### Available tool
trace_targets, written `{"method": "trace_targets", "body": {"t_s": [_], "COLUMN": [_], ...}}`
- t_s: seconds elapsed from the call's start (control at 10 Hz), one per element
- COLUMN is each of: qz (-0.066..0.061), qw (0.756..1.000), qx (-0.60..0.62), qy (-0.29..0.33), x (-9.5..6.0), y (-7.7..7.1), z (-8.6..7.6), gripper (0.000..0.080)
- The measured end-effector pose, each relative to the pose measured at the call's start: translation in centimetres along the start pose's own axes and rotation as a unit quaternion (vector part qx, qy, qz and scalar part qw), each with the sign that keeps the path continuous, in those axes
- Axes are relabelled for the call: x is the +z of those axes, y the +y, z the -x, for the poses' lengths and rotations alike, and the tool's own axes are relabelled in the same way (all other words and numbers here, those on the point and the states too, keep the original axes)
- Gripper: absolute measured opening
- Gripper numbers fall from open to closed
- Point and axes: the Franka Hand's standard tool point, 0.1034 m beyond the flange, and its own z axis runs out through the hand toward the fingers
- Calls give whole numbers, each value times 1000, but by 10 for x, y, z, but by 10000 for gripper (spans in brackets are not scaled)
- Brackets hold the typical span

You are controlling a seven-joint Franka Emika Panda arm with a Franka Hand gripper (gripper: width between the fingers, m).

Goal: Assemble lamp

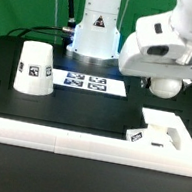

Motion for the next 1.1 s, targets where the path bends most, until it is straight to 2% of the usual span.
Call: {"method": "trace_targets", "body": {"t_s": [0.1,0.2,0.4,0.6,0.7,0.9,1.1], "qz": [2,5,10,12,14,16,17], "qw": [999,996,991,984,975,961,961], "qx": [0,-2,-8,-9,-4,-4,-4], "qy": [41,84,135,177,222,274,275], "x": [-10,-22,-30,-48,-58,-56,-55], "y": [4,4,6,5,3,5,5], "z": [-6,-4,3,-5,-11,-14,-14], "gripper": [576,576,576,576,576,576,576]}}
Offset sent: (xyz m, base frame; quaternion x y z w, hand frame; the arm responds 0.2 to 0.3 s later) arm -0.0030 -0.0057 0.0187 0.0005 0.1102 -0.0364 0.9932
